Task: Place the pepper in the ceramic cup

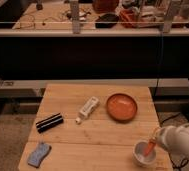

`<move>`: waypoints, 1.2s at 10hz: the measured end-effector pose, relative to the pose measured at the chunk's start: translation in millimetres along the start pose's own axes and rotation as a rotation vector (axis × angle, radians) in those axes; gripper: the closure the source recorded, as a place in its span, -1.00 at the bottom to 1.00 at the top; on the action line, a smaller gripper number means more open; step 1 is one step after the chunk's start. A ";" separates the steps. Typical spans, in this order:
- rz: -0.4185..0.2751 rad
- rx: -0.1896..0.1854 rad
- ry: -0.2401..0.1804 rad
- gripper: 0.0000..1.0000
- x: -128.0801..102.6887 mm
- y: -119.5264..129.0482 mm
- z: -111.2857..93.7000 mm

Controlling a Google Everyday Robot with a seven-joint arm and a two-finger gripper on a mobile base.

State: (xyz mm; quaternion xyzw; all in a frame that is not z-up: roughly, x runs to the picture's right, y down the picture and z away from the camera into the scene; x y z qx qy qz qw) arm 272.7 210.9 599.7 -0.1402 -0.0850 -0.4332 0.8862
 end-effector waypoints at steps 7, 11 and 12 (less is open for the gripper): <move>0.163 0.142 -0.154 1.00 -1.0 4.8 -0.7; 0.306 0.236 -0.159 1.00 -3.0 6.7 4.6; 0.343 0.266 -0.156 1.00 -4.5 7.0 6.6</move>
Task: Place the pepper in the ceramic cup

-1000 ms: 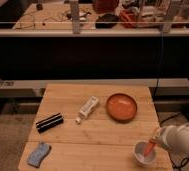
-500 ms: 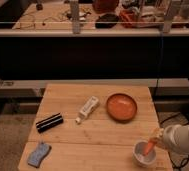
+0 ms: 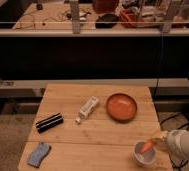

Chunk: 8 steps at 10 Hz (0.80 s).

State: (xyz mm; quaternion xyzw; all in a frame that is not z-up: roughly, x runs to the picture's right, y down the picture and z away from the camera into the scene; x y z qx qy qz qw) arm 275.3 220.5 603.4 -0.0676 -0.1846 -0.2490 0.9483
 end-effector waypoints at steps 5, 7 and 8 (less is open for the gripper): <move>0.038 0.102 -0.023 1.00 -5.6 -3.1 10.2; 0.051 0.125 -0.027 1.00 -6.5 -10.1 11.7; 0.061 0.136 -0.030 1.00 -7.0 -14.2 12.2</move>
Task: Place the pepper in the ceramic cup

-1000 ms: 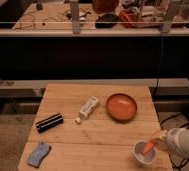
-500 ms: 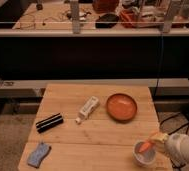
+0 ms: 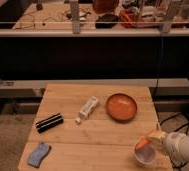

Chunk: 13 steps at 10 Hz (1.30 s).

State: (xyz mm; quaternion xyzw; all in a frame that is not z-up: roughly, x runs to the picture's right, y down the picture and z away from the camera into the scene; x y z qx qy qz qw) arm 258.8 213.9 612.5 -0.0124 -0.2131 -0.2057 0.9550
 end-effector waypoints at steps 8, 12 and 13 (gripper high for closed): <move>0.092 0.053 -0.117 1.00 -3.3 -23.0 10.1; 0.110 0.050 -0.137 1.00 1.4 -20.7 12.0; 0.110 0.046 -0.141 1.00 1.4 -20.7 13.4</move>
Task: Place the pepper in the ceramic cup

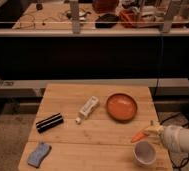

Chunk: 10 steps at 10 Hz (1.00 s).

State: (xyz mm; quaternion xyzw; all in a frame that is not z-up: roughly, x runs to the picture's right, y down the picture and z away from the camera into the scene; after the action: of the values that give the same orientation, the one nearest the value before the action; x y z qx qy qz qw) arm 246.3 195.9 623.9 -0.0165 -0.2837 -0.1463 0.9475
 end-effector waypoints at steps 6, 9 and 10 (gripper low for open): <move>0.026 0.003 -0.028 1.00 1.3 1.6 0.7; 0.056 0.022 -0.081 1.00 -6.6 3.6 -1.7; 0.057 0.023 -0.093 1.00 -9.6 4.5 -2.3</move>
State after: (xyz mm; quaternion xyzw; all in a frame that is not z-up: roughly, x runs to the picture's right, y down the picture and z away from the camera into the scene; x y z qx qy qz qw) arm 241.1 202.5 617.0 -0.0203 -0.3284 -0.1153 0.9373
